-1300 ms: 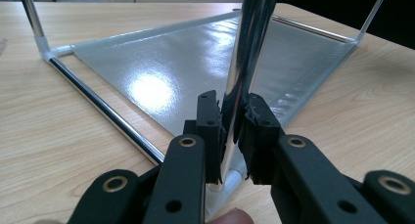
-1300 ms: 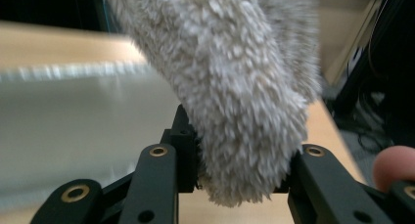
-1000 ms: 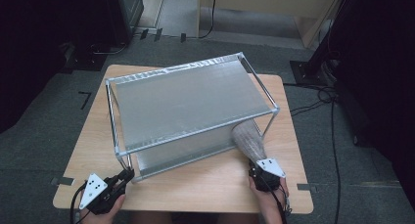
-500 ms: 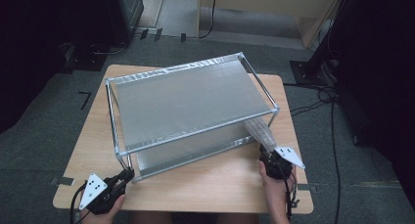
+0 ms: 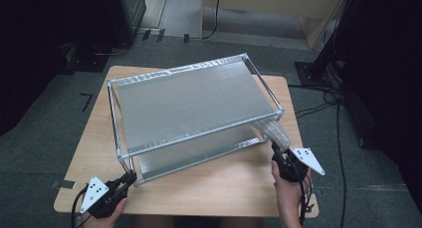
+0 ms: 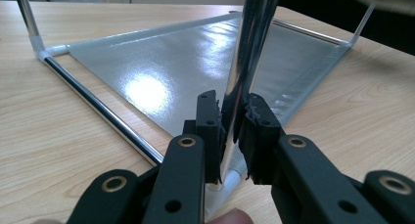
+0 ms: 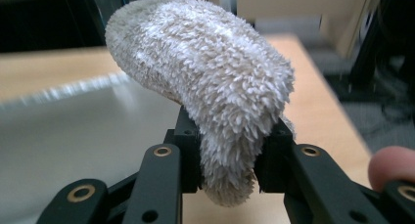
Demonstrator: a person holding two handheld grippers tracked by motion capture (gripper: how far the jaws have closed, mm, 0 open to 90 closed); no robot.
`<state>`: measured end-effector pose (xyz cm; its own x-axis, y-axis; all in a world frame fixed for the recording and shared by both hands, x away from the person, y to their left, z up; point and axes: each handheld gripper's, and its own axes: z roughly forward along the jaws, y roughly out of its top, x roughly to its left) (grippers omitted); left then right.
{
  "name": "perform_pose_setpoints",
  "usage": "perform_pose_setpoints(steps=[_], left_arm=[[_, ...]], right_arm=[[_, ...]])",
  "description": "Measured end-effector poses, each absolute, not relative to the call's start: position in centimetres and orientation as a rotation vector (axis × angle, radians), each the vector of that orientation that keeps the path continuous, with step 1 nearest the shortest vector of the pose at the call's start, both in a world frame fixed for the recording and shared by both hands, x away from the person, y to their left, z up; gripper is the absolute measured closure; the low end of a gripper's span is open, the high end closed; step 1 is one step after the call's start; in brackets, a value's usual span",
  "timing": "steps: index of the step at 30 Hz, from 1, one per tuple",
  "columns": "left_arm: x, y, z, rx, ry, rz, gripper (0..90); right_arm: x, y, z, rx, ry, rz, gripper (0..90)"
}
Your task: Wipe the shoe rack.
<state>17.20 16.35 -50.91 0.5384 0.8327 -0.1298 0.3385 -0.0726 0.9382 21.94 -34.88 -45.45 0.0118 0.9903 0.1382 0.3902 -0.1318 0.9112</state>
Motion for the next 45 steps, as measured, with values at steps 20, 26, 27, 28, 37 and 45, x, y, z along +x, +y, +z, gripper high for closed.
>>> perform_pose_setpoints(steps=[20,26,27,28,37,45], left_arm=[[17.3,16.4,-50.9,1.653,1.004,0.542,79.4],[17.3,16.4,-50.9,1.652,1.009,0.54,79.4],[17.3,16.4,-50.9,1.653,1.007,0.542,79.3],[17.3,16.4,-50.9,1.653,1.007,0.541,79.3],[17.3,16.4,-50.9,1.654,1.003,0.538,79.3],[17.3,16.4,-50.9,1.654,1.004,0.538,79.3]], right_arm=[[20.5,-35.1,-43.4,1.506,1.425,1.202,68.0],[21.5,-35.9,-46.2,1.627,1.485,1.1,68.0],[21.8,-36.0,-47.2,1.665,1.508,1.068,68.0],[22.1,-36.1,-48.2,1.699,1.529,1.037,68.0],[22.3,-36.7,-49.0,1.74,1.522,1.036,68.0],[20.0,-36.7,-43.7,1.546,1.333,1.153,67.9]])
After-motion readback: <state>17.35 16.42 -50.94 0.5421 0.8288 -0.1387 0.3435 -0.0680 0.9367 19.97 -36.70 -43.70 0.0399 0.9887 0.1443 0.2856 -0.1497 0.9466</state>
